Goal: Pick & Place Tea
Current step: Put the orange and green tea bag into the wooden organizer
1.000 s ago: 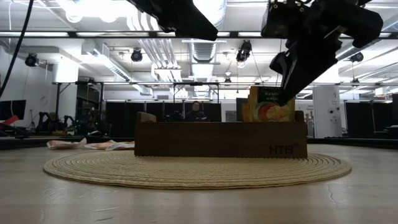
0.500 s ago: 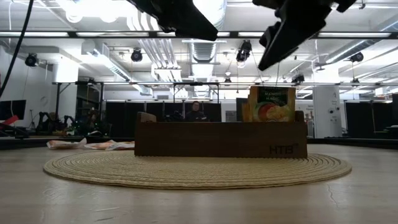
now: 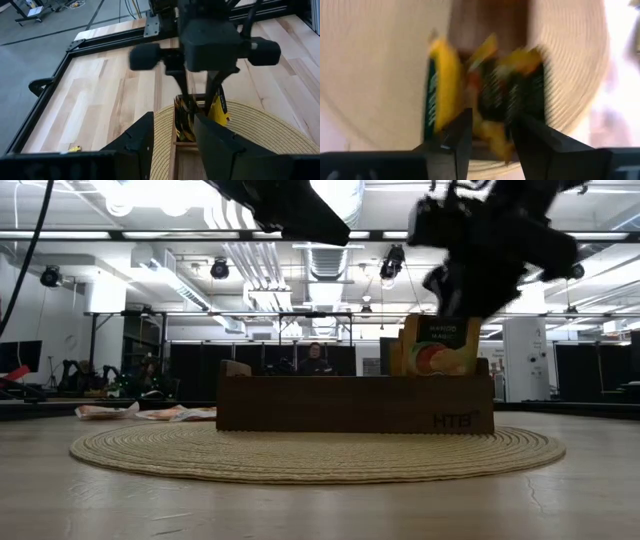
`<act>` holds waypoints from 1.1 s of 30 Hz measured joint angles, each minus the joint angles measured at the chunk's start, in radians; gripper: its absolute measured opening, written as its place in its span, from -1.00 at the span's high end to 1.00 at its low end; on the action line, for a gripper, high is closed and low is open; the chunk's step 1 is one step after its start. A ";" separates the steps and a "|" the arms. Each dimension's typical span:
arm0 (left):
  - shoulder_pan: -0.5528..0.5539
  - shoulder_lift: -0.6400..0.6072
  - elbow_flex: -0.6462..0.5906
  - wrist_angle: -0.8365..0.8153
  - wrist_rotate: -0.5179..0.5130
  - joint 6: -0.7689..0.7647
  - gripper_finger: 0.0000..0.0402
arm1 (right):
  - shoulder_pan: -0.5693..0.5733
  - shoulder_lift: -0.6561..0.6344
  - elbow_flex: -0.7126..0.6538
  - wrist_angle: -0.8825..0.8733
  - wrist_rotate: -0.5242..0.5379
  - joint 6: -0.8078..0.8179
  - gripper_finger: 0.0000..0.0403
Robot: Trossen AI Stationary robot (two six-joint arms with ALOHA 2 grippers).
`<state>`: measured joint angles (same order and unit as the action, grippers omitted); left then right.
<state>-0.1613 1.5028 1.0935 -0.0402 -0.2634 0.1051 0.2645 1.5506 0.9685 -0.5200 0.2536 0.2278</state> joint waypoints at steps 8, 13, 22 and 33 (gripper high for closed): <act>0.000 0.000 0.000 -0.002 0.000 0.000 0.33 | -0.003 -0.087 0.045 0.007 0.061 0.012 0.53; 0.000 0.000 0.000 -0.005 0.000 0.000 0.33 | 0.011 -0.106 0.031 0.011 0.061 0.050 0.60; 0.000 0.000 0.000 -0.005 0.000 0.000 0.33 | 0.012 -0.063 -0.010 -0.001 0.056 0.030 0.70; 0.000 0.000 0.000 -0.005 0.000 0.000 0.33 | 0.004 -0.078 0.019 -0.001 0.017 0.015 0.95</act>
<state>-0.1612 1.5028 1.0935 -0.0457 -0.2637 0.1047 0.2684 1.4727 0.9876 -0.5207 0.2707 0.2432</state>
